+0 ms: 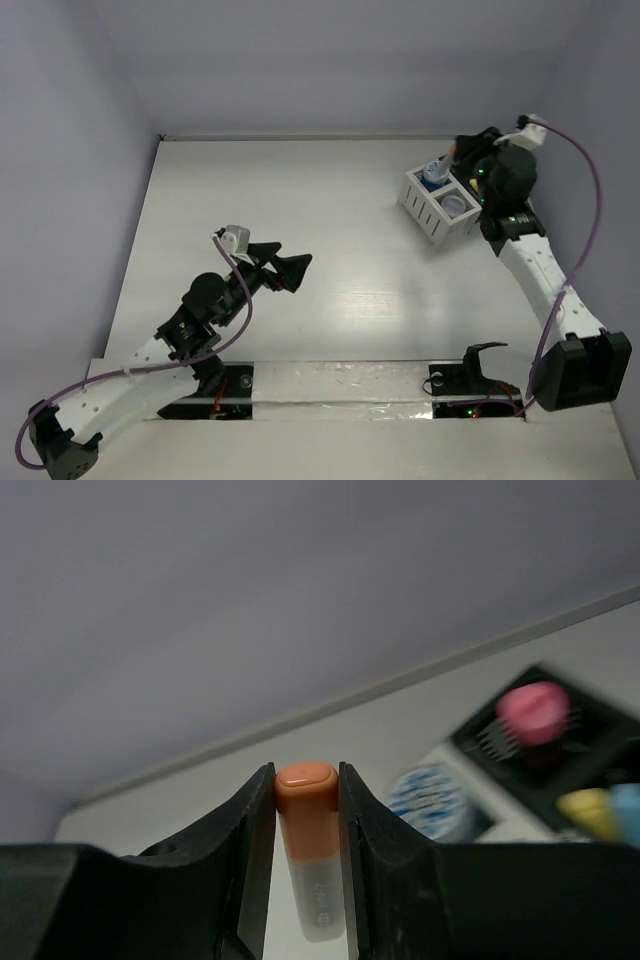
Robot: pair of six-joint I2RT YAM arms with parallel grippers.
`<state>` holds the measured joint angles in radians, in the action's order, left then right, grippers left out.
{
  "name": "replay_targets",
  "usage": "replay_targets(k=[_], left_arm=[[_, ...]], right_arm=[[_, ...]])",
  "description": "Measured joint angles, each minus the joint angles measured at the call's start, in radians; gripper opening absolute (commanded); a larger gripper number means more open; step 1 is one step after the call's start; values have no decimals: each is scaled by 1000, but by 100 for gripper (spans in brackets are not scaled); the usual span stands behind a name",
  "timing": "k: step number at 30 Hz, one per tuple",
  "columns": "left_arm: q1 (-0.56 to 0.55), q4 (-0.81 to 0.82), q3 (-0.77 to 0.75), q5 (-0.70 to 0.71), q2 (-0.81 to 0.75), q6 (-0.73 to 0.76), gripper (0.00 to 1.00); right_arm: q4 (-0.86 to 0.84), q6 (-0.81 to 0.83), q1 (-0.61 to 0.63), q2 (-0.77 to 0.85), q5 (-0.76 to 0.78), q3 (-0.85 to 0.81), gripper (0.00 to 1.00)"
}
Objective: Sort the stationery into containers
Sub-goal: Place the pen in the storage box.
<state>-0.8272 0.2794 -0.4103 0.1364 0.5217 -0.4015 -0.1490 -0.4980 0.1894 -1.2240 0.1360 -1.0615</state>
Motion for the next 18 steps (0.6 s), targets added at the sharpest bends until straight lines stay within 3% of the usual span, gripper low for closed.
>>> replay_targets(k=[3,8,18], left_arm=[[0,35,32,10,12,0,99],[0,55,47,29,52,17,99],[0,61,98,50,-60,27,99]], right_arm=[[12,60,-103,69,127,3,0],[-3,160,-169,89,315,23,0],[-125,327,-216,-124,481,53,0]])
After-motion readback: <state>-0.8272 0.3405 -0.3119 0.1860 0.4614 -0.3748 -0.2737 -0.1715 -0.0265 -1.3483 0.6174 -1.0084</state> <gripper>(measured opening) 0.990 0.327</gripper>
